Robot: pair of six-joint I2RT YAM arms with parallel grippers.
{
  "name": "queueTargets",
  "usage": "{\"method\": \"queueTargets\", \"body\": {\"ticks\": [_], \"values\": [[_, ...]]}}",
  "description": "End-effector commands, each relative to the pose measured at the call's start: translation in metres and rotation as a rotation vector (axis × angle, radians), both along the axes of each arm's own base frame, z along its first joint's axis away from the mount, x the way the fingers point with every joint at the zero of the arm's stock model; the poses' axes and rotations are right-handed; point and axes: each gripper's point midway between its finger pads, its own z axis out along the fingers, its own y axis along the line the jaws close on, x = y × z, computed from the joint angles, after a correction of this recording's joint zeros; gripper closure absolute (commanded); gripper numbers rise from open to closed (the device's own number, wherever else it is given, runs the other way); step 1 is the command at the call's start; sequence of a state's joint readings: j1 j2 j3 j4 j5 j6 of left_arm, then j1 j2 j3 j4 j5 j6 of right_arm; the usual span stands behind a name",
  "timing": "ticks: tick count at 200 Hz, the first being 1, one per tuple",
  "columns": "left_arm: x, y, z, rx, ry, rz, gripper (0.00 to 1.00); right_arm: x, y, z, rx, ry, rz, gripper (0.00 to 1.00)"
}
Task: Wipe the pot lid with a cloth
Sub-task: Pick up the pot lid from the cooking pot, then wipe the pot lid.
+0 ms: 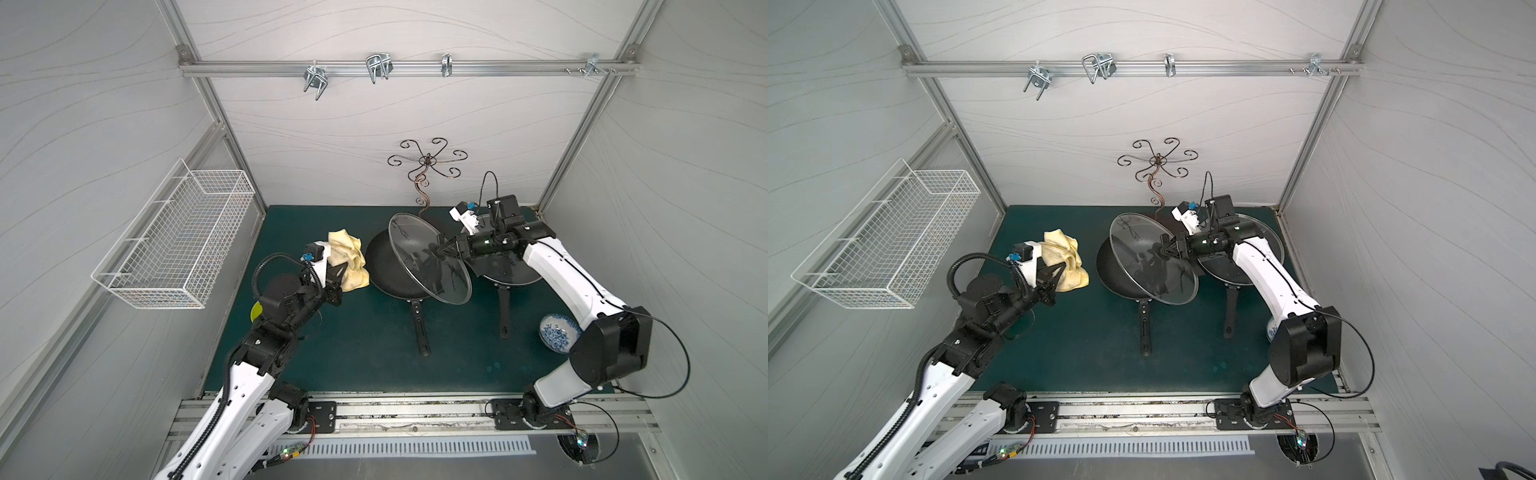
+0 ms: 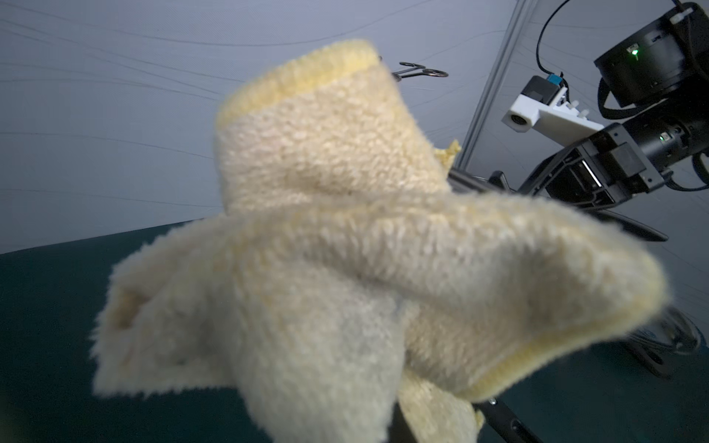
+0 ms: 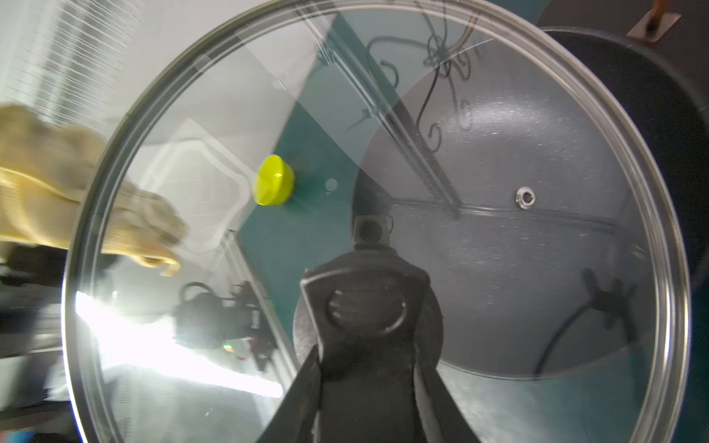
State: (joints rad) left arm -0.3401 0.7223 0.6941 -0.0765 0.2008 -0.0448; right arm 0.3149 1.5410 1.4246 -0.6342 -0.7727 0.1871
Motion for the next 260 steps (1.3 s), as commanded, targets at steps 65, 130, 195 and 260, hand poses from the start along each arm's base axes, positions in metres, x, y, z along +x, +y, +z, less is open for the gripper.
{"method": "queueTargets", "body": {"ticks": [65, 130, 195, 260], "values": [[-0.017, -0.089, 0.042, 0.030, -0.226, -0.497, 1.00, -0.023, -0.004, 0.097, 0.445, 0.064, 0.185, 1.00], [-0.010, -0.138, 0.065, 0.100, -0.346, -0.593, 1.00, -0.020, -0.001, 0.096, 0.483, 0.172, 0.249, 1.00], [0.015, -0.171, 0.089, 0.103, -0.441, -0.606, 1.00, -0.018, 0.008, 0.089, 0.483, 0.258, 0.255, 1.00], [0.052, -0.173, 0.109, -0.013, -0.394, -0.455, 1.00, -0.015, 0.010, 0.089, 0.487, 0.269, 0.264, 1.00]]}}
